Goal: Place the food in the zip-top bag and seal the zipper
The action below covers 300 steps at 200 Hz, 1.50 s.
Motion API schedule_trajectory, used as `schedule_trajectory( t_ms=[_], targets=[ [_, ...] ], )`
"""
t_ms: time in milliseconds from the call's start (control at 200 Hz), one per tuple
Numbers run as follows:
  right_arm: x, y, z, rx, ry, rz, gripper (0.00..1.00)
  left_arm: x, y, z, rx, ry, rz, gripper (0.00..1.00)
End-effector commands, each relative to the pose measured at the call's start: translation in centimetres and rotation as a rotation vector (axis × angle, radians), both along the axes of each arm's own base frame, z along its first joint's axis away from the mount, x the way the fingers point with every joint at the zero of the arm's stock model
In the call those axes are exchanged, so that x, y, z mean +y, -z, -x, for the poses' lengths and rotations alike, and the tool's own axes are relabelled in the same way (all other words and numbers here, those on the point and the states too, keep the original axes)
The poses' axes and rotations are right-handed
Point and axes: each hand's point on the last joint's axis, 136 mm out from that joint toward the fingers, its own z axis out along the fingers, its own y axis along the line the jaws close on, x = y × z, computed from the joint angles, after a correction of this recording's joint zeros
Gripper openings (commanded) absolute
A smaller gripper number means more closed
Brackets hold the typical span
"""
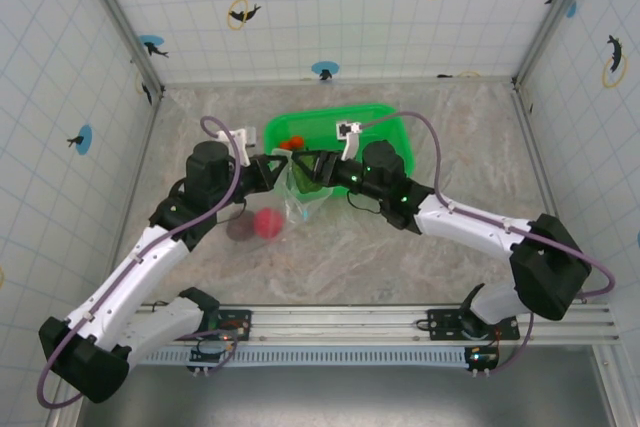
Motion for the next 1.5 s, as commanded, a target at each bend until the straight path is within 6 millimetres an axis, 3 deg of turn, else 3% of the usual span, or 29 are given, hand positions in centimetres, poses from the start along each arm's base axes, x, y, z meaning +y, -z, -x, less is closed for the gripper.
schedule_trajectory(
  t_ms=[0,215,340,510,906,1121,1276,1376,1496],
  targets=[
    [0.1,0.7,-0.3,-0.026,0.068,-0.011,0.64,0.4,-4.3,-0.2,-0.110,-0.015,0.057,0.00],
    [0.8,3.8,1.0,-0.014,0.061,0.064,0.66,0.6,-4.9,-0.3,-0.129,-0.030,0.056,0.00],
    [0.8,5.1,1.6,0.001,0.049,0.091,0.67,0.8,-4.2,-0.5,-0.119,-0.038,0.040,0.00],
    [0.9,5.8,2.4,0.008,0.018,0.115,0.78,0.7,-3.5,-0.4,-0.102,-0.034,0.037,0.00],
    [0.6,3.8,2.5,-0.037,-0.001,0.127,0.83,1.1,-2.4,0.2,-0.083,-0.041,0.032,0.00],
    [0.4,1.2,2.3,-0.095,-0.042,0.156,0.81,2.1,-1.8,0.3,-0.084,-0.079,-0.003,0.00],
    [-1.1,-0.7,1.8,-0.137,-0.057,0.174,0.81,3.5,-1.9,0.5,-0.101,-0.138,-0.037,0.00],
    [-1.9,-0.7,1.0,-0.134,-0.061,0.213,0.81,4.2,-2.3,0.8,-0.123,-0.158,-0.046,0.00],
    [-1.3,1.8,0.4,-0.050,-0.157,0.304,0.80,4.4,-2.8,1.1,-0.144,-0.156,-0.060,0.00]
  ],
)
